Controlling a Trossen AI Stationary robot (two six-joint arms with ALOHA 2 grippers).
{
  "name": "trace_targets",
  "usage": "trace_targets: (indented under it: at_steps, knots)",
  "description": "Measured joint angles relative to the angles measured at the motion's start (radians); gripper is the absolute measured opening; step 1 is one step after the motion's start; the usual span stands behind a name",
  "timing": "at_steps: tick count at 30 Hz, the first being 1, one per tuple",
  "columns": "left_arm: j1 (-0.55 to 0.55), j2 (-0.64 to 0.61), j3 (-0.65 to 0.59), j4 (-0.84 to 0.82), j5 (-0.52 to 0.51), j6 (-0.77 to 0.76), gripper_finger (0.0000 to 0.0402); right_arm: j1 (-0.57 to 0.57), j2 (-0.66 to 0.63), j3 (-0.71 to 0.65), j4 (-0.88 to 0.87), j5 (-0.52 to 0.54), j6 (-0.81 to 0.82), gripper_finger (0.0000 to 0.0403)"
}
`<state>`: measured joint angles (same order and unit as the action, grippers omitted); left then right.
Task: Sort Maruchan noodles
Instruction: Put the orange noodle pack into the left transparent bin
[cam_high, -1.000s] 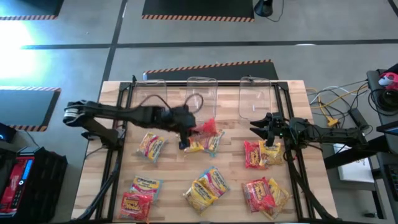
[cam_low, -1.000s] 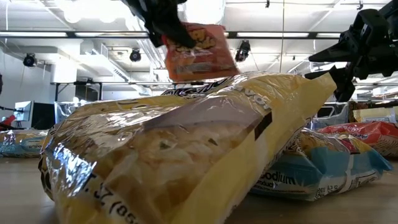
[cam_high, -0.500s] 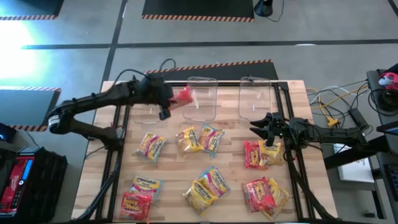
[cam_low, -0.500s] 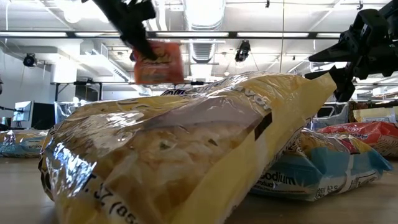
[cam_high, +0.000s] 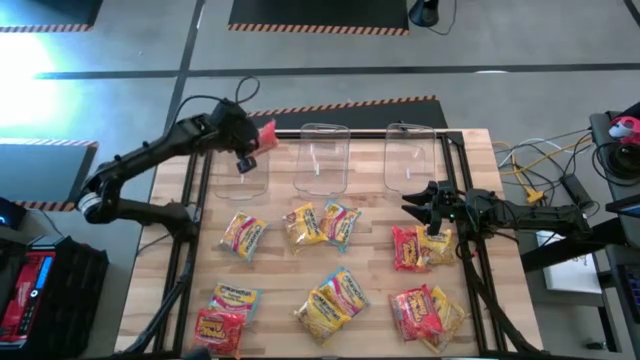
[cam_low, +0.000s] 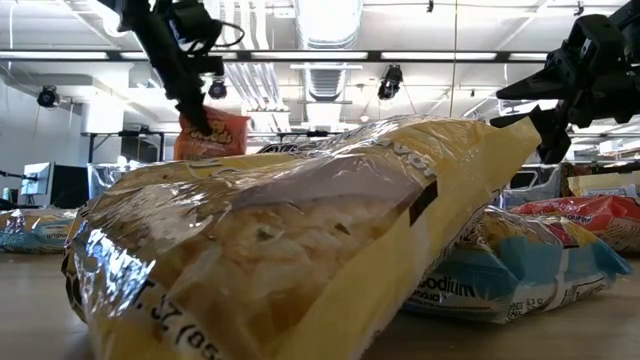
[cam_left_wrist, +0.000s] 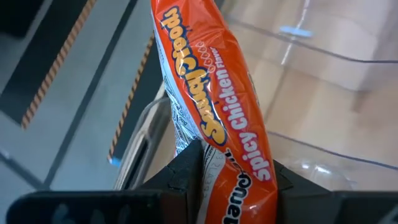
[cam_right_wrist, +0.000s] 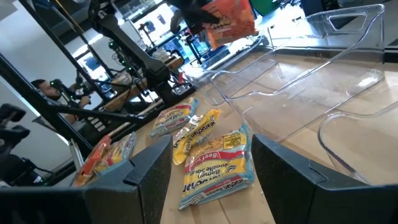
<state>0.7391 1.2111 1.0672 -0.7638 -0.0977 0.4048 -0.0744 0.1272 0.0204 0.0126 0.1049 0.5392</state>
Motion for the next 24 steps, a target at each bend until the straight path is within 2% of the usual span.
trace_targets:
  at_steps: [9, 16, 21, 24]
  knots:
    - [0.079, 0.069, 0.000, -0.008, -0.061, -0.055, 0.0075, 0.000, 0.000, 0.000, 0.000, 0.000, 0.000, 0.0208]
    - [0.107, 0.116, 0.000, -0.095, -0.084, -0.047, 0.0075, 0.000, 0.000, 0.000, 0.000, 0.000, 0.000, 0.0208]
    - [0.119, 0.107, 0.000, -0.116, -0.086, -0.047, 0.0075, 0.000, 0.000, 0.000, 0.000, 0.000, 0.000, 0.0208]
    - [0.124, 0.086, 0.000, -0.117, -0.123, -0.047, 0.0075, 0.000, 0.000, 0.000, 0.000, 0.000, 0.000, 0.0208]
